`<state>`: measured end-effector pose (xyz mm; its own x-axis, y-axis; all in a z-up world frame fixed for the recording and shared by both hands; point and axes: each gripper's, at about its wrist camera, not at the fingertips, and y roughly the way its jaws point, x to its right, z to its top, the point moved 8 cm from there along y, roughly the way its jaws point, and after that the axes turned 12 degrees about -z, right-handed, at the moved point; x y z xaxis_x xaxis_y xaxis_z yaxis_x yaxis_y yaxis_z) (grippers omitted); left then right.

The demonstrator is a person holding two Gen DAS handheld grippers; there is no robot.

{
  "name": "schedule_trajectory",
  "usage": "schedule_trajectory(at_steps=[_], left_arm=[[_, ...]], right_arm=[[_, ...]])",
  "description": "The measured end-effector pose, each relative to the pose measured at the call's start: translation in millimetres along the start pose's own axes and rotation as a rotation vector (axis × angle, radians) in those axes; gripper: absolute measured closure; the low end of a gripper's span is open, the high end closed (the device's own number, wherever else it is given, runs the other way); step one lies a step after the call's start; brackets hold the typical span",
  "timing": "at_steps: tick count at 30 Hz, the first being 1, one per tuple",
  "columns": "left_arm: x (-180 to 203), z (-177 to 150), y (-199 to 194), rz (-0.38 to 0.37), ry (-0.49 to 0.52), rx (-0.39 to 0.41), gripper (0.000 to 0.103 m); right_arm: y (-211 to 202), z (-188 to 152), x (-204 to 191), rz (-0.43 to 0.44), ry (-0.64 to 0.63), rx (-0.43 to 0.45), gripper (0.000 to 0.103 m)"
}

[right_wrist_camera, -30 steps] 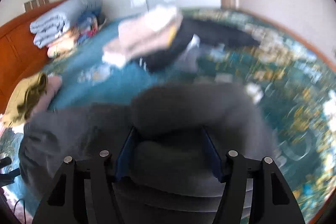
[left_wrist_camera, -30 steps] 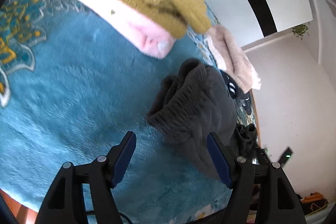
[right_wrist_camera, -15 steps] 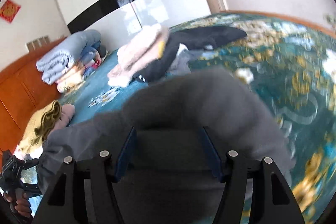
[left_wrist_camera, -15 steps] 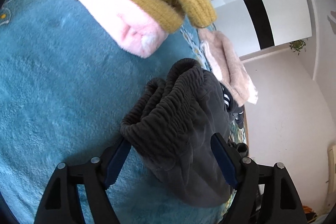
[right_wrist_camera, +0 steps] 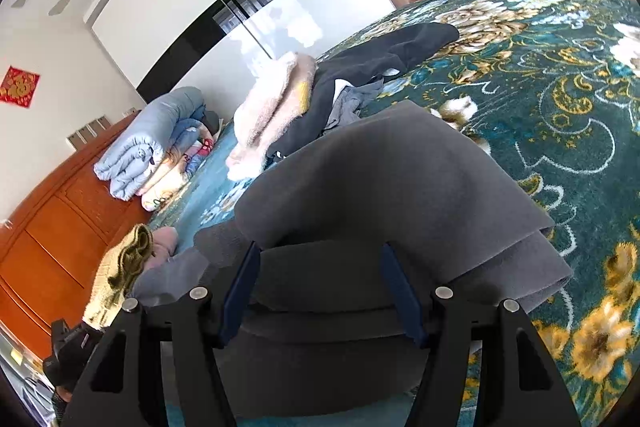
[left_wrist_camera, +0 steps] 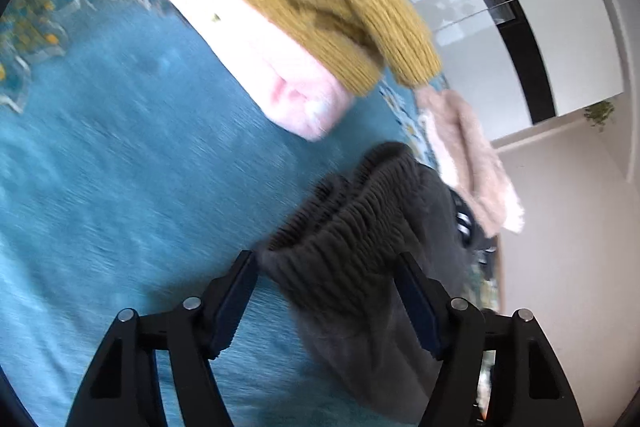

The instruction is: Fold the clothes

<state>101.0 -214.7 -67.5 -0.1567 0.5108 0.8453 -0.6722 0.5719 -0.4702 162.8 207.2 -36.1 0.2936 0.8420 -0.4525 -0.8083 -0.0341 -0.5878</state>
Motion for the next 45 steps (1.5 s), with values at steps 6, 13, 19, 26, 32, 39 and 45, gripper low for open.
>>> schedule_trajectory(at_steps=[6,13,19,26,32,39,45], left_arm=[[4.5,1.2,18.1,-0.089,0.06,-0.032,0.028],[8.3,13.8,31.9,-0.075,0.106,0.03,0.028],[8.4,13.7,29.1,-0.028,0.096,0.044,0.041],[18.2,15.2,3.7,-0.011,0.115,0.031,0.058],[38.0,29.9,-18.3,-0.099,0.148,0.059,0.074],[22.3,25.5,-18.1,-0.098,0.142,0.017,0.073],[-12.4,18.8,-21.6,-0.089,0.036,-0.021,0.058]], right_arm=[[-0.3,-0.1,0.1,0.004,0.002,-0.002,0.038],[1.2,-1.4,1.0,0.0,0.004,-0.01,0.038],[2.2,-2.1,0.9,-0.007,0.002,-0.012,0.038],[0.6,-2.6,1.6,-0.009,0.003,-0.006,0.038],[-2.2,-4.0,2.3,-0.011,0.016,-0.001,0.038],[-2.1,-7.4,2.1,-0.026,0.02,-0.005,0.038],[-1.9,-8.0,4.0,-0.018,0.031,-0.008,0.038]])
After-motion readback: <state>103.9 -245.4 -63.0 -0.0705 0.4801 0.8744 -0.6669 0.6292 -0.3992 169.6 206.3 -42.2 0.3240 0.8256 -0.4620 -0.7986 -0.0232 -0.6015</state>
